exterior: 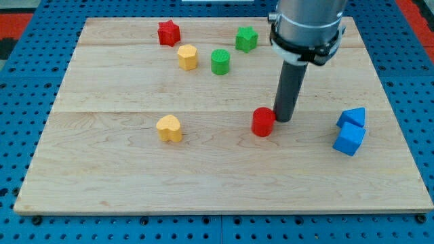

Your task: Push the red circle vertically below the yellow hexagon

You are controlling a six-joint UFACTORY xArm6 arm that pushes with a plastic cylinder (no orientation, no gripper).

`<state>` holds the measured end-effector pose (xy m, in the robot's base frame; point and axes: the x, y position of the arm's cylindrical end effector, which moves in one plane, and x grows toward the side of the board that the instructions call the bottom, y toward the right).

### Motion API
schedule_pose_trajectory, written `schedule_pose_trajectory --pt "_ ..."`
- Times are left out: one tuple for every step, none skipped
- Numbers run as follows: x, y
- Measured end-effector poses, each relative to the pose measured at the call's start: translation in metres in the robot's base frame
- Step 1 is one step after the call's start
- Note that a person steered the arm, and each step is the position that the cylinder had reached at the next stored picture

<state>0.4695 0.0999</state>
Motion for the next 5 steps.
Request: schedule_pose_trajectory --pt "0.033 -0.014" --pt "0.027 -0.061" --pt "0.023 -0.096" --pt "0.020 -0.124" --pt "-0.021 -0.134"
